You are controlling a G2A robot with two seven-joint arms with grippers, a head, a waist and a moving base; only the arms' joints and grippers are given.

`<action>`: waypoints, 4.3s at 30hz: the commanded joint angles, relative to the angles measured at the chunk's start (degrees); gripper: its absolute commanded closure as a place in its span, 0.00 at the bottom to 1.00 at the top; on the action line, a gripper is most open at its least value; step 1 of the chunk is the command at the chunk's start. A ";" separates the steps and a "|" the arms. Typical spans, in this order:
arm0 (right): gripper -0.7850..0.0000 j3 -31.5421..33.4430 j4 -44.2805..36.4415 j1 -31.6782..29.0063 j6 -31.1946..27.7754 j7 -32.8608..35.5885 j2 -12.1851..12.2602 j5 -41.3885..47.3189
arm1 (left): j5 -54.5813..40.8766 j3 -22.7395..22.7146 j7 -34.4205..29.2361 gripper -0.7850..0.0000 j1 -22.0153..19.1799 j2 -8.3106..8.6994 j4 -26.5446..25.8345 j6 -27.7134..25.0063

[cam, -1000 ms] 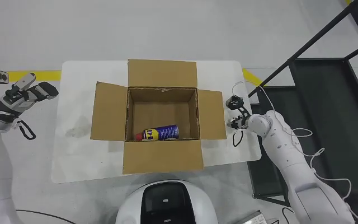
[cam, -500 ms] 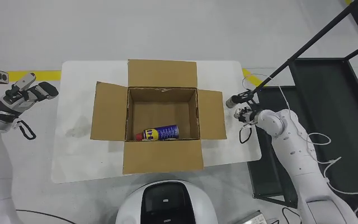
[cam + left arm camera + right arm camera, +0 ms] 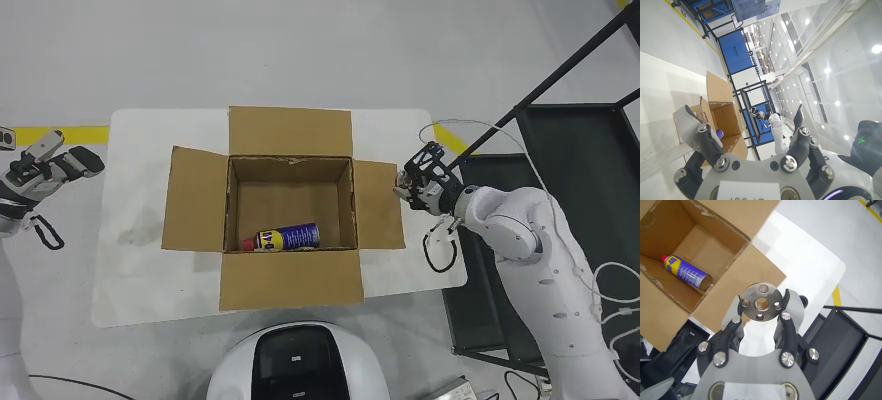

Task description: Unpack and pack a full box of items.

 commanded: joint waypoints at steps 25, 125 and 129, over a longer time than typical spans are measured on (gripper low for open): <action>1.00 -13.05 2.70 8.73 1.04 -0.02 -1.48 -1.75 | 0.00 0.00 0.00 0.00 0.00 0.00 0.00 0.00; 0.00 -5.44 44.10 16.90 10.02 -14.59 -5.93 -9.88 | 0.00 0.00 0.00 0.00 0.00 0.00 0.00 0.00; 0.00 -8.67 49.24 19.85 10.33 -15.72 -6.84 -9.45 | 0.00 0.00 0.00 0.00 0.00 0.00 0.00 0.00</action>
